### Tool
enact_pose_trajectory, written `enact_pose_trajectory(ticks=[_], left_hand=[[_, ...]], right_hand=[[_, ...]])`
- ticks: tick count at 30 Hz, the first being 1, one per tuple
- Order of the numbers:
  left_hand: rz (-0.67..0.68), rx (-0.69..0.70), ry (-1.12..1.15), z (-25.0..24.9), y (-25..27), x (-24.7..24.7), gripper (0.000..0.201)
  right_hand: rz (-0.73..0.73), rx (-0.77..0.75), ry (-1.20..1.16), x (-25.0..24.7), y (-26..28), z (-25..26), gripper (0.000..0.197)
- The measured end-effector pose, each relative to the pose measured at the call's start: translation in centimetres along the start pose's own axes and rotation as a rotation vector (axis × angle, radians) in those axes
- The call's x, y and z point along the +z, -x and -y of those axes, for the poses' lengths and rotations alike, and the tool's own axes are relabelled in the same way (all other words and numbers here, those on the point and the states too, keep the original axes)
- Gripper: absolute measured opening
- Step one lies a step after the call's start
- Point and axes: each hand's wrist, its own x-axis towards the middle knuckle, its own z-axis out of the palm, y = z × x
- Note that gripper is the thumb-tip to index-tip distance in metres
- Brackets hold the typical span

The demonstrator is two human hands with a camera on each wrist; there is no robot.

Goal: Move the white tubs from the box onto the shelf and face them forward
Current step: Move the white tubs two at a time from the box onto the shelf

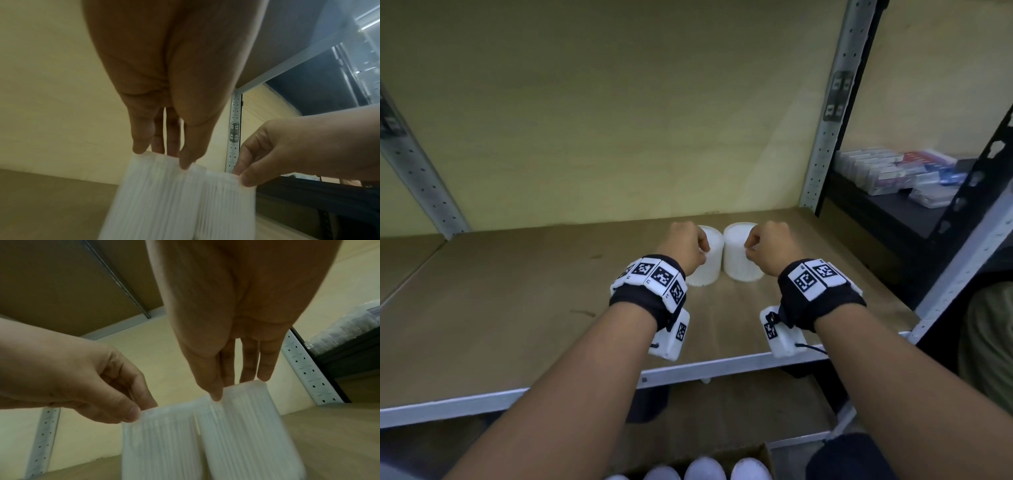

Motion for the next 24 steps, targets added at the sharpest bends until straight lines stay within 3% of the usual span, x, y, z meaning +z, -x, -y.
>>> enact_pose_trajectory(ticks=[17,24], left_hand=[[-0.061,0.028,0.049,1.3,-13.0,1.1,0.02],[-0.021,0.017,0.024,1.5,-16.0,1.5,0.027]], right_hand=[[-0.034,-0.004,0.078,1.4,-12.6,-0.8,0.021],[-0.009,0.026,0.009,2.1,-14.3,-1.4,0.043]])
